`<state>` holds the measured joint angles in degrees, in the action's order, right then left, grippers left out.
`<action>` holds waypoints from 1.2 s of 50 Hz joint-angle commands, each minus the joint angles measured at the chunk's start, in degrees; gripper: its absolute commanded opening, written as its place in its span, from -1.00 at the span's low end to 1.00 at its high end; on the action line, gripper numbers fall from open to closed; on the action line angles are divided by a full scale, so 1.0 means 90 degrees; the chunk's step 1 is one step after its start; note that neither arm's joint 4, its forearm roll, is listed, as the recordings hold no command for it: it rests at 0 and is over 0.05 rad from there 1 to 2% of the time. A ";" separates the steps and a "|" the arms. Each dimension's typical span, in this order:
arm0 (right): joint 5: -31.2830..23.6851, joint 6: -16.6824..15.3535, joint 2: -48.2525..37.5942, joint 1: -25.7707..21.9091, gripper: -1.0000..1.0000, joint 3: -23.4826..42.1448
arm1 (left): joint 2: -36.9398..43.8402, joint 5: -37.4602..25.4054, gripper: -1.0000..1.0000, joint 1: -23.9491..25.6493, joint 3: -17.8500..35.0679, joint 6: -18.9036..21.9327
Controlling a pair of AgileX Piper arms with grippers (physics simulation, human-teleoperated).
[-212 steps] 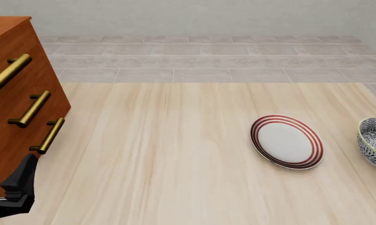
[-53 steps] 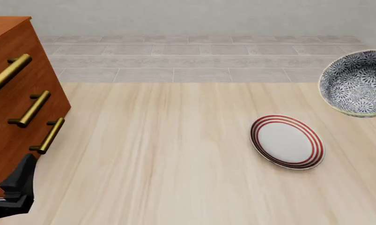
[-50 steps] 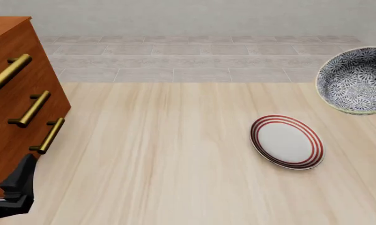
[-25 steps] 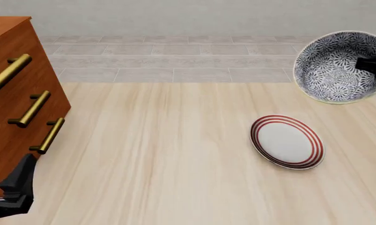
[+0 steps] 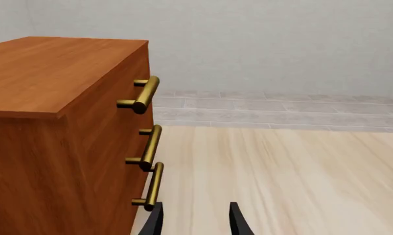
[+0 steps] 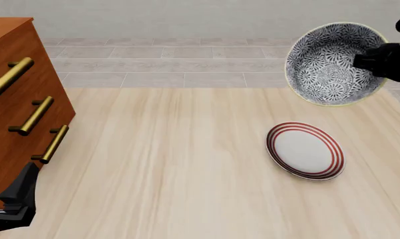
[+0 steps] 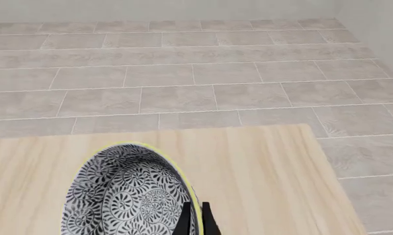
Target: Put the bowl on top of the cabinet.
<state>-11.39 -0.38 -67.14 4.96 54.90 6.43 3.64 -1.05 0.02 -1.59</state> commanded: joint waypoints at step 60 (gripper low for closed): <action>0.0614 0.0372 -0.0273 -0.2201 -1.00 0.0148 | -0.0241 -0.0210 1.00 0.0006 0.0001 -0.0035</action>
<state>-6.95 2.27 -69.51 -12.96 56.14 4.87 2.26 -1.01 0.03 -1.83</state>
